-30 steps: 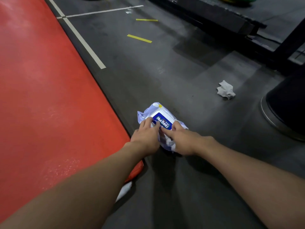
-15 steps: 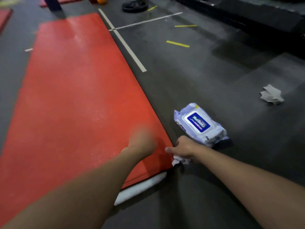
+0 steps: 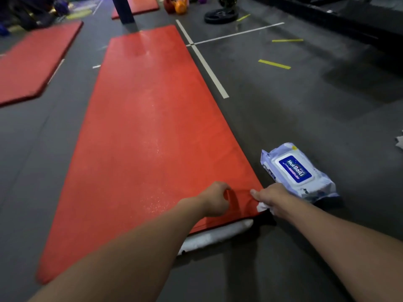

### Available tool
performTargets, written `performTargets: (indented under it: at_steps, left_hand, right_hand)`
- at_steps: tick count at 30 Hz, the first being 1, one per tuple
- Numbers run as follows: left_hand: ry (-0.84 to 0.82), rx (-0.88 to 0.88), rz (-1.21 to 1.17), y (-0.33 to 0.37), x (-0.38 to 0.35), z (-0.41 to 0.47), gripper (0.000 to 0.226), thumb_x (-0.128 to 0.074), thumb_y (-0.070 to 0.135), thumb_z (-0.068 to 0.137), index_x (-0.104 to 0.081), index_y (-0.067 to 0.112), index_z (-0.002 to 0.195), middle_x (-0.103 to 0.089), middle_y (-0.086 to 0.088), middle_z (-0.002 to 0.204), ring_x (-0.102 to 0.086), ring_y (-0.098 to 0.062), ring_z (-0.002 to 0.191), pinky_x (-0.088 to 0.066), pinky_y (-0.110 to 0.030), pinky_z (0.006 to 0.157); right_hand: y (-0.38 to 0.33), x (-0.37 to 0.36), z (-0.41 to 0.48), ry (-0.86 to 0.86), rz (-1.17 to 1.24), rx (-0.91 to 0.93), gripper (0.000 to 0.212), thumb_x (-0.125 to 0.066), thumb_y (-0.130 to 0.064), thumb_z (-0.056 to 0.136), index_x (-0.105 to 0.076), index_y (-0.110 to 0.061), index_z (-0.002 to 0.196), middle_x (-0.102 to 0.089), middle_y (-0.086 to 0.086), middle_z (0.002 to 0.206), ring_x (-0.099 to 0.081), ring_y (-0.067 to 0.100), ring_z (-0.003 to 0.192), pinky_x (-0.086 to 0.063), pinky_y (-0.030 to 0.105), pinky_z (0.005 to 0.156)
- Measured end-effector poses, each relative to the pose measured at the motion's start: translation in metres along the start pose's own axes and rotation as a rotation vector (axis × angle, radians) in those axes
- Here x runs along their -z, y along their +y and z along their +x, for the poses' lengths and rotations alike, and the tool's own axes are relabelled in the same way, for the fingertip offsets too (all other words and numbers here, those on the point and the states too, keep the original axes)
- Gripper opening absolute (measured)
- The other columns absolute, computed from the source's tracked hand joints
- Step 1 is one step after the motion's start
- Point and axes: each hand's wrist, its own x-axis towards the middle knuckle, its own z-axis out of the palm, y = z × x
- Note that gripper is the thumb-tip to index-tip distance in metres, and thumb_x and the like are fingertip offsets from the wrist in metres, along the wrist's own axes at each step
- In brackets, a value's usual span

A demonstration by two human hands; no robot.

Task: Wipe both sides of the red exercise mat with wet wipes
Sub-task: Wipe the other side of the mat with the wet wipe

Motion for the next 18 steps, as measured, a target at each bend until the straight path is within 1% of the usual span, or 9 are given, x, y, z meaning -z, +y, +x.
performTargets:
  at_steps: [2, 5, 8, 10, 11, 12, 14, 16, 18]
  left_hand:
    - [-0.016, -0.010, -0.003, 0.004, -0.001, 0.004, 0.036, -0.052, 0.000, 0.084, -0.065, 0.000, 0.117, -0.066, -0.019, 0.116, -0.061, -0.030, 0.107, -0.046, -0.026, 0.085]
    - [-0.027, -0.010, 0.027, 0.010, -0.005, 0.010, 0.037, -0.053, 0.005, 0.086, -0.063, 0.002, 0.121, -0.065, -0.020, 0.118, -0.060, -0.031, 0.110, -0.048, -0.033, 0.091]
    - [-0.031, 0.011, 0.032, 0.008, -0.007, 0.015, 0.036, -0.053, 0.006, 0.086, -0.063, 0.003, 0.120, -0.064, -0.020, 0.118, -0.060, -0.032, 0.109, -0.047, -0.029, 0.088]
    - [-0.023, 0.030, 0.084, 0.004, -0.008, 0.017, 0.040, -0.054, 0.010, 0.086, -0.060, 0.006, 0.126, -0.059, -0.019, 0.125, -0.056, -0.033, 0.116, -0.046, -0.031, 0.097]
    - [-0.018, 0.040, 0.131, 0.002, -0.009, 0.018, 0.044, -0.055, 0.013, 0.086, -0.057, 0.009, 0.130, -0.054, -0.018, 0.131, -0.051, -0.033, 0.122, -0.042, -0.035, 0.103]
    - [-0.013, 0.047, 0.185, 0.000, -0.011, 0.018, 0.048, -0.057, 0.017, 0.086, -0.053, 0.012, 0.134, -0.049, -0.016, 0.135, -0.046, -0.034, 0.126, -0.039, -0.039, 0.106]
    - [0.020, 0.071, 0.266, -0.007, -0.014, 0.017, 0.054, -0.059, 0.023, 0.084, -0.048, 0.020, 0.137, -0.040, -0.012, 0.138, -0.037, -0.035, 0.128, -0.037, -0.044, 0.108]
    - [0.081, 0.111, 0.332, -0.014, -0.014, 0.013, 0.056, -0.063, 0.029, 0.082, -0.046, 0.024, 0.135, -0.036, -0.009, 0.136, -0.034, -0.034, 0.127, -0.038, -0.047, 0.103]
    - [0.094, 0.153, 0.375, -0.021, -0.014, 0.009, 0.062, -0.068, 0.040, 0.078, -0.044, 0.024, 0.132, -0.034, -0.008, 0.135, -0.032, -0.034, 0.127, -0.038, -0.048, 0.099]
  right_hand:
    - [-0.001, 0.002, 0.002, 0.035, -0.007, -0.001, 0.059, -0.081, -0.032, 0.080, -0.060, 0.011, 0.116, -0.066, 0.015, 0.087, -0.067, 0.027, 0.089, -0.054, 0.038, 0.090]
    - [0.002, 0.005, 0.000, 0.101, -0.051, 0.025, 0.059, -0.081, -0.035, 0.079, -0.061, 0.006, 0.115, -0.064, 0.009, 0.079, -0.063, 0.023, 0.074, -0.048, 0.029, 0.076]
    - [0.003, 0.010, 0.002, 0.103, -0.055, 0.042, 0.054, -0.080, -0.034, 0.080, -0.062, 0.004, 0.113, -0.068, 0.016, 0.091, -0.066, 0.029, 0.085, -0.052, 0.035, 0.083]
    - [0.001, 0.016, -0.002, 0.024, -0.121, 0.050, 0.051, -0.076, -0.039, 0.084, -0.063, 0.005, 0.108, -0.070, 0.022, 0.097, -0.067, 0.032, 0.090, -0.054, 0.040, 0.086]
    - [-0.001, 0.019, -0.007, 0.003, -0.239, 0.085, 0.051, -0.072, -0.042, 0.086, -0.062, 0.004, 0.106, -0.070, 0.023, 0.102, -0.067, 0.034, 0.092, -0.052, 0.040, 0.084]
    - [-0.003, 0.021, -0.012, 0.033, -0.382, 0.148, 0.050, -0.069, -0.043, 0.088, -0.061, 0.001, 0.109, -0.067, 0.023, 0.110, -0.065, 0.035, 0.099, -0.050, 0.039, 0.083]
    - [-0.007, 0.020, -0.022, 0.203, -0.560, 0.333, 0.045, -0.064, -0.040, 0.090, -0.055, -0.006, 0.118, -0.055, 0.019, 0.122, -0.058, 0.038, 0.110, -0.045, 0.040, 0.082]
    - [-0.012, 0.016, -0.030, 0.270, -0.496, 0.456, 0.040, -0.058, -0.033, 0.093, -0.049, -0.008, 0.123, -0.046, 0.018, 0.125, -0.054, 0.041, 0.112, -0.042, 0.043, 0.084]
    - [-0.012, 0.008, -0.033, 0.194, -0.394, 0.513, 0.043, -0.055, -0.031, 0.094, -0.046, -0.010, 0.130, -0.043, 0.018, 0.130, -0.049, 0.040, 0.118, -0.038, 0.044, 0.097]
